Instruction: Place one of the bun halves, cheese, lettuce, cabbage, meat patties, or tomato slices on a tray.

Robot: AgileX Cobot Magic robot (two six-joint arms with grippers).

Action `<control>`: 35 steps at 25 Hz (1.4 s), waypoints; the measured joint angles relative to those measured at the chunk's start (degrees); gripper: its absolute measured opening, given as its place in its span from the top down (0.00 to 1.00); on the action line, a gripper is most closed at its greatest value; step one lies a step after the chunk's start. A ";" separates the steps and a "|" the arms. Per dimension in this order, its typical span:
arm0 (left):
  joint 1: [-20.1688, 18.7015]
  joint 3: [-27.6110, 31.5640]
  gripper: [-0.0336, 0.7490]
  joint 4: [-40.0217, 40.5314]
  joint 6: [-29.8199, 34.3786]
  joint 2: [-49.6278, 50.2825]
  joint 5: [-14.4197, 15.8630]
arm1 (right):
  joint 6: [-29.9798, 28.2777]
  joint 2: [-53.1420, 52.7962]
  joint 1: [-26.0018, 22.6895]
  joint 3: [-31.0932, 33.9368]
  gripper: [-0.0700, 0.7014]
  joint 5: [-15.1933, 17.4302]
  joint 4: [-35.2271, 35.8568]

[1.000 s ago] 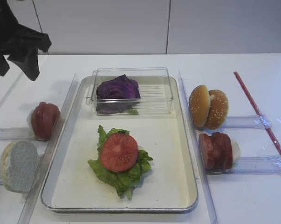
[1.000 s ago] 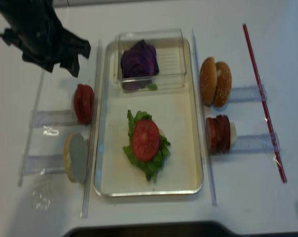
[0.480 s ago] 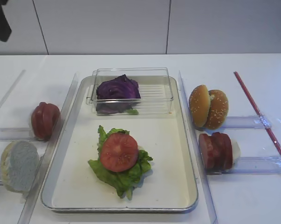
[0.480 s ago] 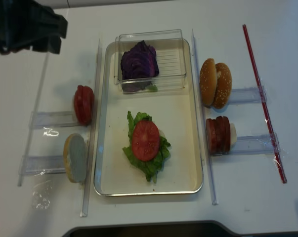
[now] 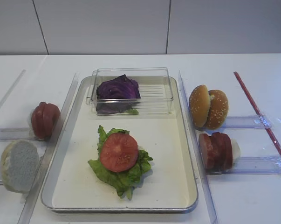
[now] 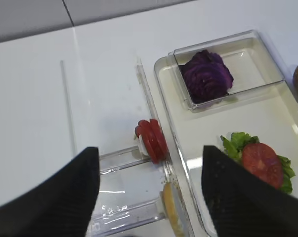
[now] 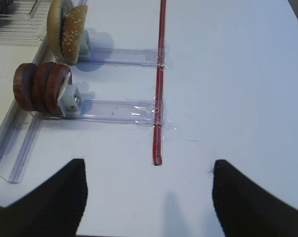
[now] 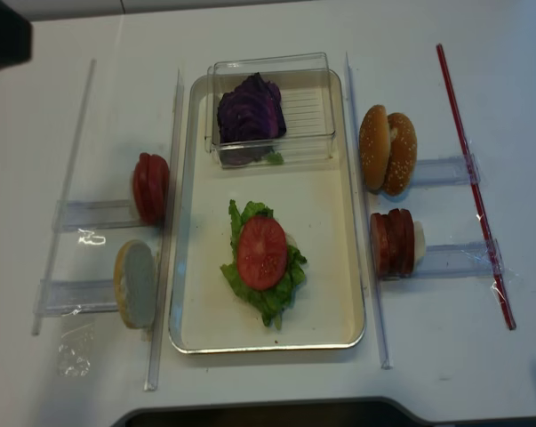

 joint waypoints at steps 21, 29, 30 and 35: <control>0.10 -0.24 0.38 0.00 0.72 -30.43 1.25 | -0.10 0.00 0.00 0.00 0.18 0.00 0.00; 0.10 1.45 0.38 -0.28 2.12 -38.68 1.49 | -0.10 0.00 0.00 0.00 0.18 0.00 0.00; 0.10 2.85 0.38 -0.72 2.12 -40.03 1.49 | -0.10 0.00 0.00 0.00 0.18 0.00 0.00; 0.10 13.75 0.38 -3.57 2.12 -47.00 1.49 | -0.10 0.00 0.00 0.00 0.18 0.00 0.00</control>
